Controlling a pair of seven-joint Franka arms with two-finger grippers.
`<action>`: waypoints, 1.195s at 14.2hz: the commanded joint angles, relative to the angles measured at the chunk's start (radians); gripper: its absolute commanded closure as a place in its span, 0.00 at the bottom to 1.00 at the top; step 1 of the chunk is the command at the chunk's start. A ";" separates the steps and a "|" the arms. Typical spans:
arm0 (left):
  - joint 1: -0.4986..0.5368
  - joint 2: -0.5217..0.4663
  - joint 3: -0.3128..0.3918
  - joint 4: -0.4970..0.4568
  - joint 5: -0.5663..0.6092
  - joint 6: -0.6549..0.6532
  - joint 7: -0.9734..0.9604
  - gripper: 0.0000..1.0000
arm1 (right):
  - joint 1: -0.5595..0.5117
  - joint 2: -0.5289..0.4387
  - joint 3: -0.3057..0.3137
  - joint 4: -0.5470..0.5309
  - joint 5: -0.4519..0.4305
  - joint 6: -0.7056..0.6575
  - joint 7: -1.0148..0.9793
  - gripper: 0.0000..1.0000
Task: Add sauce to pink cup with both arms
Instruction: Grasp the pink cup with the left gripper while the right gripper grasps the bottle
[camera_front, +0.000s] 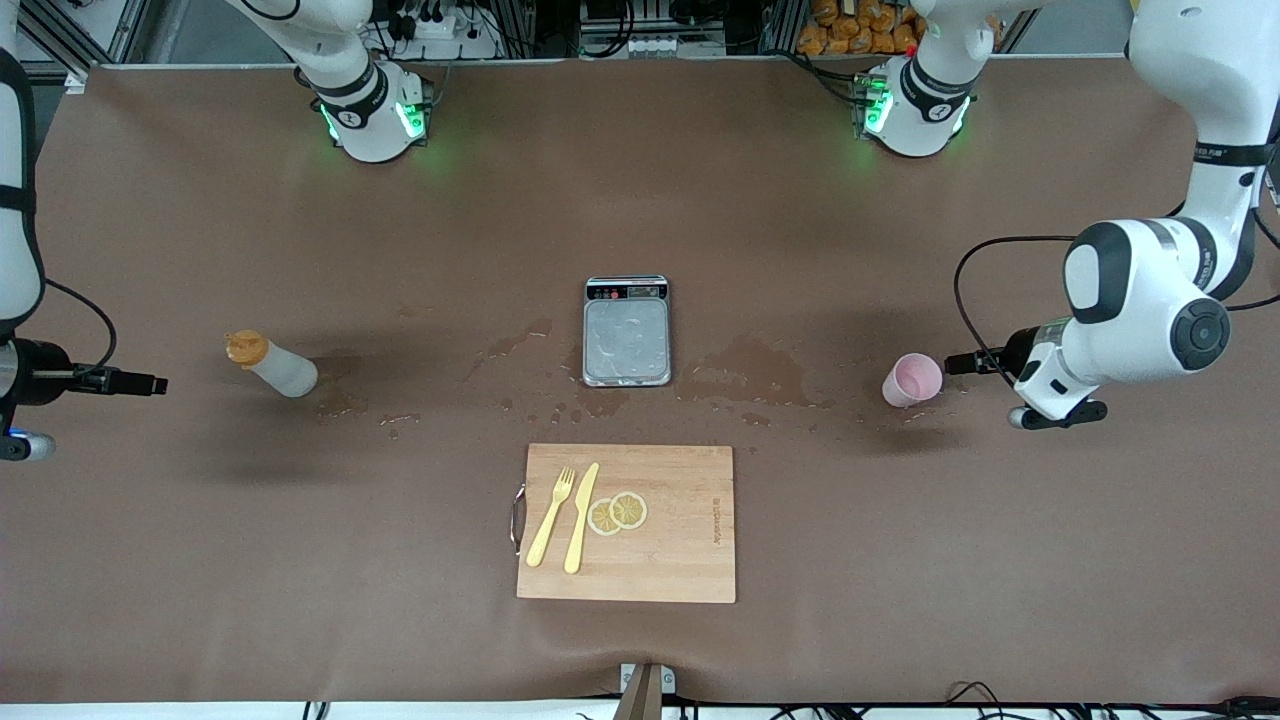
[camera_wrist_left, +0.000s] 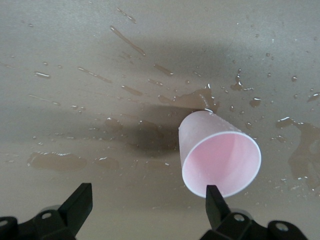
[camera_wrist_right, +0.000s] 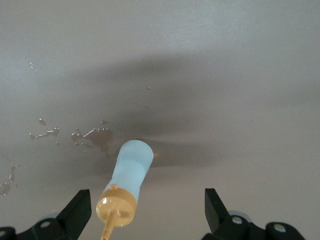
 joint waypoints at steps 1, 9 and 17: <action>-0.009 0.026 -0.008 -0.004 -0.025 0.041 -0.005 0.00 | -0.066 0.060 0.016 0.032 0.063 0.010 -0.001 0.00; -0.046 0.072 -0.009 -0.011 -0.025 0.093 -0.031 0.00 | -0.100 0.117 0.016 0.036 0.127 -0.105 0.321 0.00; -0.052 0.089 -0.009 -0.011 -0.015 0.095 -0.019 1.00 | -0.140 0.174 0.015 0.043 0.272 -0.208 0.536 0.00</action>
